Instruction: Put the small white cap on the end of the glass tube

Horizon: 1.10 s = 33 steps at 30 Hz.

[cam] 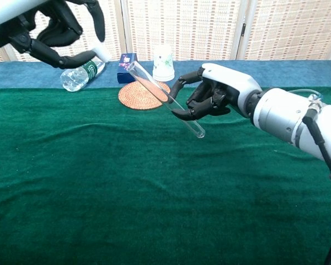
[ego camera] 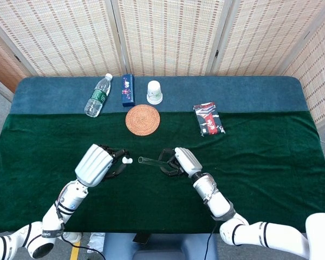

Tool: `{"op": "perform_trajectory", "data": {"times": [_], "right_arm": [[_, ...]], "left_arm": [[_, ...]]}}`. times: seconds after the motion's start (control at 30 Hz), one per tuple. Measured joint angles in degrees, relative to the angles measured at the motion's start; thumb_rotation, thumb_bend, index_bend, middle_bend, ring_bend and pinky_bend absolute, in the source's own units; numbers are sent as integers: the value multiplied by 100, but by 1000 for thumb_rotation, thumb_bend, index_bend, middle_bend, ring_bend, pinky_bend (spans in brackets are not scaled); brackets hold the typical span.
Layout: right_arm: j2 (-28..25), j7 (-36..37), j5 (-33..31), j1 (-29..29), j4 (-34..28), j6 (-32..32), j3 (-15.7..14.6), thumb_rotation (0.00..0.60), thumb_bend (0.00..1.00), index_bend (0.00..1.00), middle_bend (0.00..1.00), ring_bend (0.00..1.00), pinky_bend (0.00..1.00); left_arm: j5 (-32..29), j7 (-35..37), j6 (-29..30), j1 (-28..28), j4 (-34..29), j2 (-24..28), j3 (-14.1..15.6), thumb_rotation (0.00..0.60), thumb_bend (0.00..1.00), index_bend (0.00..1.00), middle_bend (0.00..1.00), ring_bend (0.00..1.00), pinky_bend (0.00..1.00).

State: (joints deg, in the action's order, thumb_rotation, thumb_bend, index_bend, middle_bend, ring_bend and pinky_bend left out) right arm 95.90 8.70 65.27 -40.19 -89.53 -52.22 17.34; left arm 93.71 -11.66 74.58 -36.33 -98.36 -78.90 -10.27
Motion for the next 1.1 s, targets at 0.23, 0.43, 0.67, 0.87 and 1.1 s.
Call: {"op": "perform_trajectory", "data": {"times": [0.23,0.43,0.67,0.87,1.1], "right_arm": [[28,37,16,-30,-14,-16,-12,600,543,854,1000,1000,1000],[38,74,56,-38,-37,-35,-44,600,543,854,1000,1000,1000],[85,127,85,-54,-21,-75,-44,600,544,854,1000,1000,1000],[121,148,94,-73,-10,-101,-35,600,544,854,1000,1000,1000],[196,175,89,-96,43,-127,-23,600,544,854,1000,1000,1000]], "left_arm": [[-66,-52,-62,-64,31,-117,-24,600,491,594,964,878,832],[-147,-17,-57,-77,69,-156,-60,600,491,595,964,878,832],[-173,8,-56,-79,46,-140,-54,600,491,595,964,878,832],[-195,24,-57,-85,38,-159,-50,600,492,594,964,878,832],[-209,98,-54,-88,7,-155,-45,600,491,595,964,878,832]]}}
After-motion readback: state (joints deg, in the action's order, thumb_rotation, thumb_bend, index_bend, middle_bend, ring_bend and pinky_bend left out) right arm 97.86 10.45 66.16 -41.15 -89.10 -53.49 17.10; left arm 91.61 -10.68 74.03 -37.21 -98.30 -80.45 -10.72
